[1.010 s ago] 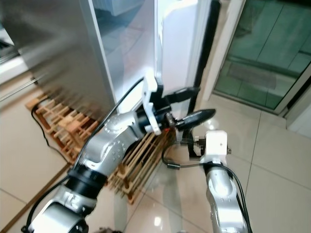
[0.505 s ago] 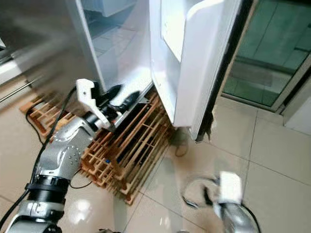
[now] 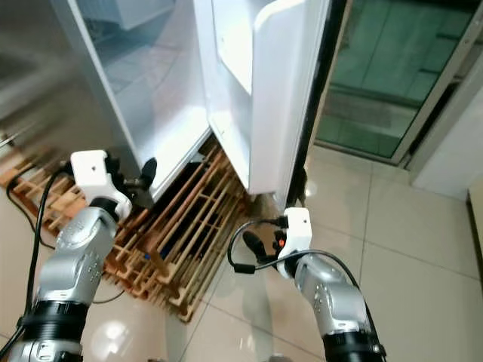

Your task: Restocking fridge

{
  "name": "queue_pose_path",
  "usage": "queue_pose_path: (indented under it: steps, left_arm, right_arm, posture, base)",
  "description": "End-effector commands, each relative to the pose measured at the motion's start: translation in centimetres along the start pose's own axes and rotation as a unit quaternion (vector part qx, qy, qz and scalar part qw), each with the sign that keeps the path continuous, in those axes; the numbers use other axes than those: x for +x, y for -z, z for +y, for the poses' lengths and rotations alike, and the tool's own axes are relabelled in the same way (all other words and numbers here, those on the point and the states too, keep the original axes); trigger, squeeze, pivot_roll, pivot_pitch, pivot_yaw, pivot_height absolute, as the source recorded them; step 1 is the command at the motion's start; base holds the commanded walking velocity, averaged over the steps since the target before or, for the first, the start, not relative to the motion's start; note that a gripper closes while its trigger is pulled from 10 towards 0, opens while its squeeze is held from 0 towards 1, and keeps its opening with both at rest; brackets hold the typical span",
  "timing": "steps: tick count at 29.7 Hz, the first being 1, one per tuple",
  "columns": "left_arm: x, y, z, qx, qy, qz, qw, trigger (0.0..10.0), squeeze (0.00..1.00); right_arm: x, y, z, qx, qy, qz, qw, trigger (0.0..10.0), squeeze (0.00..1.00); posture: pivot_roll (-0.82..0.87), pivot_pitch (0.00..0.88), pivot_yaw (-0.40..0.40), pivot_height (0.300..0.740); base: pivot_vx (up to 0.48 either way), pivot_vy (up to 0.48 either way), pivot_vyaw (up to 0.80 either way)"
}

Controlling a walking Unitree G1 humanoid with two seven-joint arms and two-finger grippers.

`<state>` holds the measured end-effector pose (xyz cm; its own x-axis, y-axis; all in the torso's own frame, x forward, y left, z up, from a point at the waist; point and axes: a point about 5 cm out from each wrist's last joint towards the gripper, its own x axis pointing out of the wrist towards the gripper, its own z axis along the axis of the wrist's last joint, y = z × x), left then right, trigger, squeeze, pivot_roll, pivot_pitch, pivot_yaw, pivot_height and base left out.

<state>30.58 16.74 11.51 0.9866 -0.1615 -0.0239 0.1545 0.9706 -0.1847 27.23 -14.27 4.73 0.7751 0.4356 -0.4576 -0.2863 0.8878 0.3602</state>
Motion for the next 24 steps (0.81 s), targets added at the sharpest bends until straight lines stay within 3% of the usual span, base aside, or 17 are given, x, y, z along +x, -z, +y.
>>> queue_pose_path:
  steps: [1,2,4,5,7,8,9,12,16,17,19,20,22,24]
  left_arm:
    - [-0.2,-1.0,-1.2,0.01,0.043,-0.022,0.999,10.0,0.0]
    - [-0.2,-1.0,-1.2,0.01,0.043,-0.022,0.999,10.0,0.0]
    - [-0.4,-0.6,-1.3,0.021,0.057,-0.012,0.998,10.0,0.0]
    - [-0.4,-0.6,-1.3,0.021,0.057,-0.012,0.998,10.0,0.0]
    - [-0.4,-0.4,-0.9,0.025,0.054,-0.01,0.998,10.0,0.0]
    - [-0.4,-0.4,-0.9,0.025,0.054,-0.01,0.998,10.0,0.0]
    - [-0.3,-0.5,-0.7,0.03,0.052,-0.011,0.998,10.0,0.0]
    - [-0.2,-0.5,-0.6,0.041,0.053,-0.014,0.998,10.0,0.0]
    - [-0.2,-0.6,-0.8,0.047,0.06,-0.016,0.997,10.0,0.0]
    - [-0.2,-0.6,-0.8,0.047,0.06,-0.016,0.997,10.0,0.0]
    - [-0.3,-0.7,-0.8,0.046,0.063,-0.021,0.997,10.0,0.0]
    - [-0.3,-0.7,-0.8,0.046,0.063,-0.021,0.997,10.0,0.0]
    - [-0.3,-0.8,-0.9,0.047,0.064,-0.026,0.997,10.0,0.0]
    - [-0.3,-0.9,-0.9,0.056,0.059,-0.032,0.996,10.0,0.0]
  right_arm:
    - [0.0,-1.1,0.5,-0.023,-0.004,-0.012,1.0,10.0,0.0]
    - [0.0,-1.1,0.5,-0.023,-0.004,-0.012,1.0,10.0,0.0]
    - [-0.5,-2.4,-1.5,-0.063,0.052,-0.036,0.996,10.0,0.0]
    - [-0.5,-2.4,-1.5,-0.063,0.052,-0.036,0.996,10.0,0.0]
    - [-1.2,-3.5,-3.5,-0.094,0.102,-0.056,0.989,10.0,0.0]
    - [-1.2,-3.5,-3.5,-0.094,0.102,-0.056,0.989,10.0,0.0]
    - [-2.0,-4.5,-5.3,-0.113,0.148,-0.069,0.98,10.0,0.0]
    - [-3.0,-5.2,-7.4,-0.138,0.206,-0.075,0.966,10.0,0.0]
    - [-5.6,-6.2,-11.4,-0.174,0.34,-0.08,0.921,10.0,0.0]
    - [-5.6,-6.2,-11.4,-0.174,0.34,-0.08,0.921,10.0,0.0]
    - [-7.4,-7.3,-12.7,-0.208,0.405,-0.106,0.884,10.0,0.0]
    - [-7.4,-7.3,-12.7,-0.208,0.405,-0.106,0.884,10.0,0.0]
    - [-6.7,-7.4,-11.5,-0.2,0.372,-0.123,0.898,10.0,0.0]
    - [-4.8,-7.2,-8.4,-0.185,0.291,-0.154,0.926,10.0,0.0]
  posture:
    - [-0.03,0.0,0.035,0.74]
    - [-0.03,0.0,0.035,0.74]
    - [-0.03,0.0,0.036,0.74]
    - [-0.03,0.0,0.036,0.74]
    - [-0.04,0.0,0.039,0.74]
    - [-0.04,0.0,0.039,0.74]
    - [-0.04,0.0,0.039,0.74]
    - [-0.05,0.0,0.04,0.74]
    - [-0.05,0.0,0.041,0.74]
    - [-0.05,0.0,0.041,0.74]
    - [-0.06,0.0,0.046,0.74]
    - [-0.06,0.0,0.046,0.74]
    - [-0.06,0.0,0.048,0.74]
    - [-0.06,0.0,0.048,0.74]
  base:
    - [0.0,0.0,0.0]
    - [0.0,0.0,0.0]
    - [0.0,0.0,0.0]
    - [0.0,0.0,0.0]
    - [0.0,0.0,0.0]
    - [0.0,0.0,0.0]
    - [0.0,0.0,0.0]
    - [0.0,0.0,0.0]
    - [0.0,0.0,0.0]
    - [0.0,0.0,0.0]
    - [0.0,0.0,0.0]
    - [0.0,0.0,0.0]
    - [0.0,0.0,0.0]
    - [0.0,0.0,0.0]
